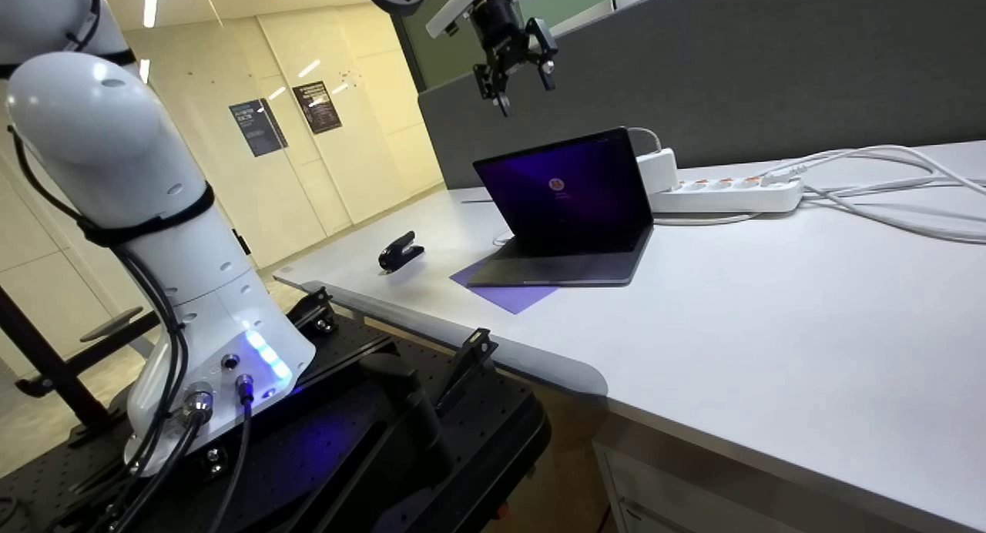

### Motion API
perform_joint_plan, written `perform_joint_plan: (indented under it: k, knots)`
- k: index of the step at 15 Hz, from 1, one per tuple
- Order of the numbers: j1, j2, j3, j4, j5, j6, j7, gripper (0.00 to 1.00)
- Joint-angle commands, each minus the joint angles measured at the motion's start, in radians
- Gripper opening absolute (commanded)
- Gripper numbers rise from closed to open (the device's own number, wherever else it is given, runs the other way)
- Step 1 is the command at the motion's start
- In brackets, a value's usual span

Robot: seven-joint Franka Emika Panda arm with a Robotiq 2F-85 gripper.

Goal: Close the laptop

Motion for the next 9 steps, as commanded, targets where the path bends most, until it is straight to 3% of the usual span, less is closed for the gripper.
perform_joint_plan:
  k: [1,5,9]
  knots:
    - [-0.004,0.051,0.001,0.042,0.174,-0.025,-0.092,1.00]
    - [-0.013,0.086,0.000,0.063,0.278,-0.051,-0.179,1.00]
    - [-0.016,0.115,-0.008,0.081,0.231,-0.051,-0.193,1.00]
